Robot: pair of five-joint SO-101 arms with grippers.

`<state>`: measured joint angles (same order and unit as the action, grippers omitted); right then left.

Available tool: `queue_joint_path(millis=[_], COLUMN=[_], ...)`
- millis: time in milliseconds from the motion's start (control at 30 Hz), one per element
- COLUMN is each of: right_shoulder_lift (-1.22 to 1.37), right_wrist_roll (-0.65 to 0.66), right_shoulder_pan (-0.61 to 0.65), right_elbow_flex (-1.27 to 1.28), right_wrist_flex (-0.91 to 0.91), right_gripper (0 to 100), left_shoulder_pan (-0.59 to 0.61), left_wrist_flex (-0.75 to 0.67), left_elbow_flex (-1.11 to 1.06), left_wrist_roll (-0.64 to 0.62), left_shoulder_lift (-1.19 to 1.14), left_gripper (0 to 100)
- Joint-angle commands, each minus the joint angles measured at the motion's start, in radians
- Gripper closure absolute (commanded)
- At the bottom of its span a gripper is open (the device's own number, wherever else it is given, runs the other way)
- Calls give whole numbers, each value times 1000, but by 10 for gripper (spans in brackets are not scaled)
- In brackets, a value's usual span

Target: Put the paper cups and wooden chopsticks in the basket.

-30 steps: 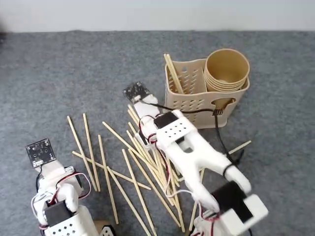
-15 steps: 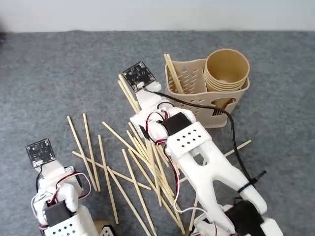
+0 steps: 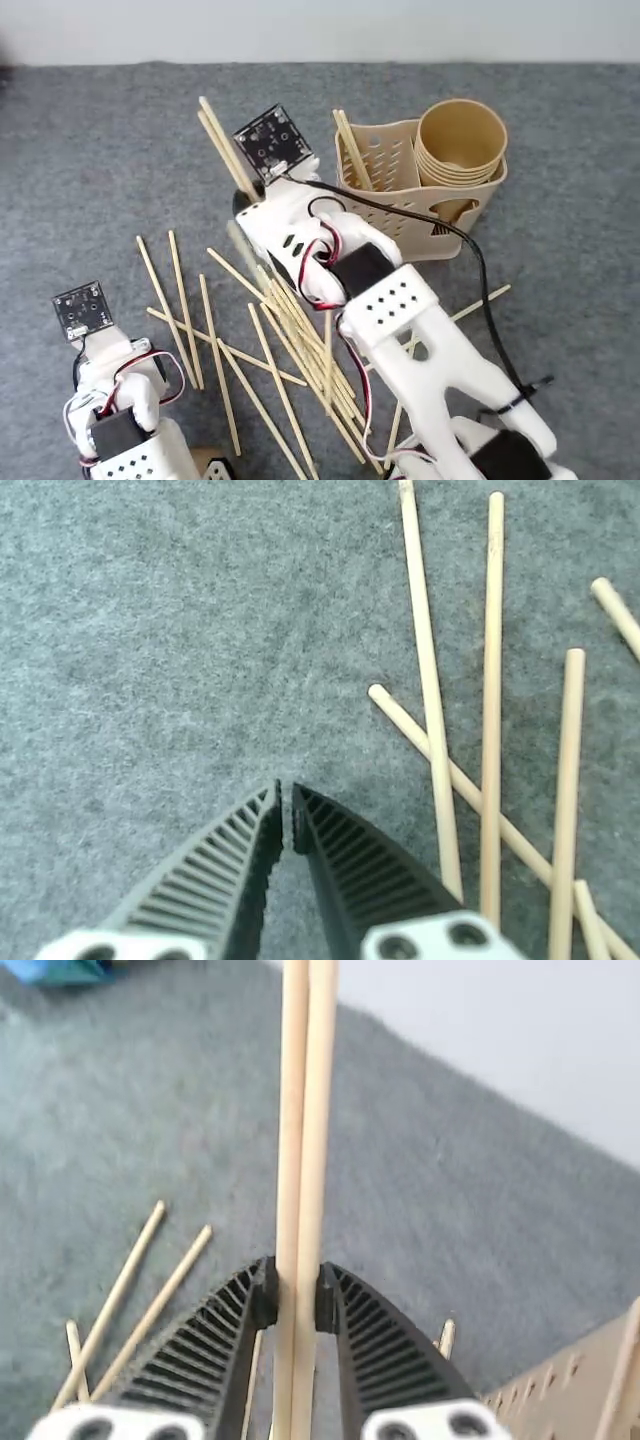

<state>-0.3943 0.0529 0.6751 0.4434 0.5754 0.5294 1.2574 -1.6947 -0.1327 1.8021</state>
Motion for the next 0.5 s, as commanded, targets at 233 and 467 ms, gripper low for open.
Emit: queue_joint_path(millis=[233, 467], right_shoulder_lift=[-200, -323], right_wrist_roll=[11, 77], right_shoulder_pan=[-1, -79], right_elbow_flex=[-28, -29], right_wrist_flex=[-113, -124], right_gripper=[991, 991], left_shoulder_pan=[-3, -3], left_wrist_flex=[-3, -3], left_elbow_flex=[12, 12], left_wrist_roll=[2, 2], left_shoulder_lift=[14, 14], left_gripper=[983, 983])
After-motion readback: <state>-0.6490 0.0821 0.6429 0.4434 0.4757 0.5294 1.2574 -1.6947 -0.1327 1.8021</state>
